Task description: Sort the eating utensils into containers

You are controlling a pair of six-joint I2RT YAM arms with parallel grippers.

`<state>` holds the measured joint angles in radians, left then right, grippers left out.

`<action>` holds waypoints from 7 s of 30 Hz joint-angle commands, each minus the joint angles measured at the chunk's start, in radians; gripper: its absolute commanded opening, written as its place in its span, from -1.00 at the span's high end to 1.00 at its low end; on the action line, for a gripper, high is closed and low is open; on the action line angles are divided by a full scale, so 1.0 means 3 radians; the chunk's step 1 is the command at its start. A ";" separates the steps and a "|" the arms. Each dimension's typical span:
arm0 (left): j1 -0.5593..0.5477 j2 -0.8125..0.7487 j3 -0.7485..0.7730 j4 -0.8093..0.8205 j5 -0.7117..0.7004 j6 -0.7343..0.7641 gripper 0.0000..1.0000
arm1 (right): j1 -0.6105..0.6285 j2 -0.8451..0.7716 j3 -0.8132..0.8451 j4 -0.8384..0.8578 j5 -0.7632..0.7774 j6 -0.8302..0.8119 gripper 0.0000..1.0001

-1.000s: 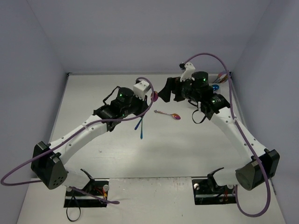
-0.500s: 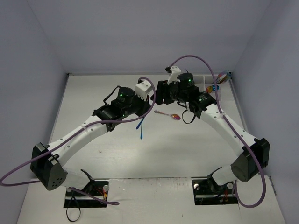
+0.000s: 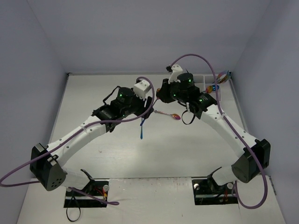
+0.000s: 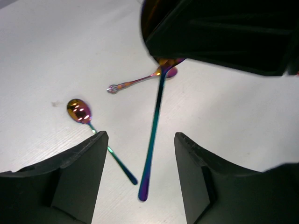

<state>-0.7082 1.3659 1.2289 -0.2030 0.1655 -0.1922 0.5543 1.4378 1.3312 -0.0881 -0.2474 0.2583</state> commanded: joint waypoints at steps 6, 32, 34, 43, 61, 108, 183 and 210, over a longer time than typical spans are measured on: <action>-0.0011 -0.0085 -0.0077 -0.0253 -0.1104 -0.0294 -0.95 | -0.0738 -0.0310 0.0151 0.0207 0.0637 -0.0375 1.00; 0.0065 0.0078 -0.0549 -0.0615 -0.1384 -0.0961 -0.95 | -0.1923 0.0841 0.0578 0.1140 0.1147 -0.0612 1.00; 0.0065 0.0114 -0.0530 -0.0648 -0.1395 -0.0969 -0.95 | -0.1919 0.0918 0.0549 0.1242 0.1121 -0.0572 1.00; 0.0069 0.0157 -0.0523 -0.0623 -0.1389 -0.1107 -0.95 | -0.1873 0.1167 0.0339 0.1482 0.0949 -0.0441 1.00; 0.0070 0.0584 -0.0238 -0.0681 -0.1342 -0.1423 -0.95 | -0.1868 0.0758 -0.0135 0.1528 0.0925 -0.0514 0.02; 0.0224 0.1800 0.0753 -0.0758 -0.1206 -0.0985 1.00 | -0.1683 -0.1409 -0.0786 -0.0182 -0.0149 0.0047 -0.95; -0.0078 -0.0230 -0.0965 -0.0235 -0.1043 -0.0162 -0.90 | -0.1737 0.0619 0.0558 0.1077 0.1657 -0.0638 1.00; -0.0077 0.0461 -0.0244 -0.0164 -0.0414 0.0361 -0.90 | -0.1770 0.0622 -0.0035 0.1328 0.1265 -0.0443 0.01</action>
<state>-0.7338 1.4541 1.0457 -0.2936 -0.0173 -0.1454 0.0303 1.7588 1.3575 0.2325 0.1343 0.1098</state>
